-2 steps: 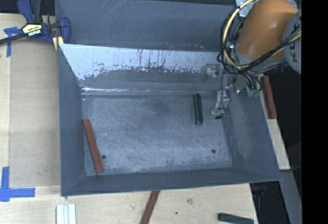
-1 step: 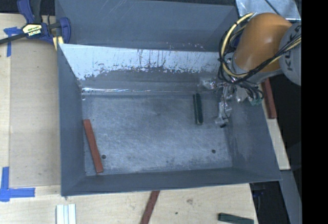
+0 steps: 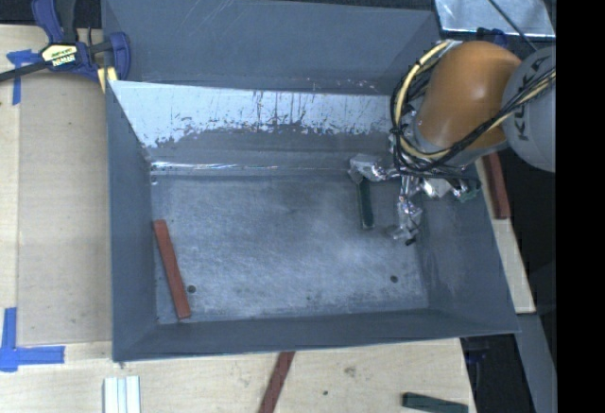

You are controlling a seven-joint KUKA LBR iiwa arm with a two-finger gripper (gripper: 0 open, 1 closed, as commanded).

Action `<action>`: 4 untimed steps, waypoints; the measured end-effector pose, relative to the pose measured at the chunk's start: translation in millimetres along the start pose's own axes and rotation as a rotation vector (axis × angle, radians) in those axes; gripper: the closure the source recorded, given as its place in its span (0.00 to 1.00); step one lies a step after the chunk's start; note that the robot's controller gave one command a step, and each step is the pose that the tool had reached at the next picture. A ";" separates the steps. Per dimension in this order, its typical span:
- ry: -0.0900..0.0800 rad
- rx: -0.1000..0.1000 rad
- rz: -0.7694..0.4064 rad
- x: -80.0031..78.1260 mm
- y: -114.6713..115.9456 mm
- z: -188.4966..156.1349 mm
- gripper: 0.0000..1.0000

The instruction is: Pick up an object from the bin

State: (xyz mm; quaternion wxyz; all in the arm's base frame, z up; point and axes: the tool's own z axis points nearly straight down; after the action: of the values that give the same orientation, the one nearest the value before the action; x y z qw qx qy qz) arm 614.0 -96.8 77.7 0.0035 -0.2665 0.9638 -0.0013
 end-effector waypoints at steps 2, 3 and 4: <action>0.000 -0.003 -0.399 -6.2 -2.5 -8.0 1.00; 0.002 -0.005 -0.485 -3.8 -2.8 -4.1 0.00; 0.003 -0.006 -0.483 -3.4 -3.0 -4.0 1.00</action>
Offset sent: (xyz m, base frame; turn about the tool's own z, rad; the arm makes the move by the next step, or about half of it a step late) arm 0.0039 -0.0004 0.0036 -0.4880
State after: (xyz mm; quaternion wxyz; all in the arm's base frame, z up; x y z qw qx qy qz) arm 618.5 -97.5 81.7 0.0009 -0.4895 0.8720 0.0004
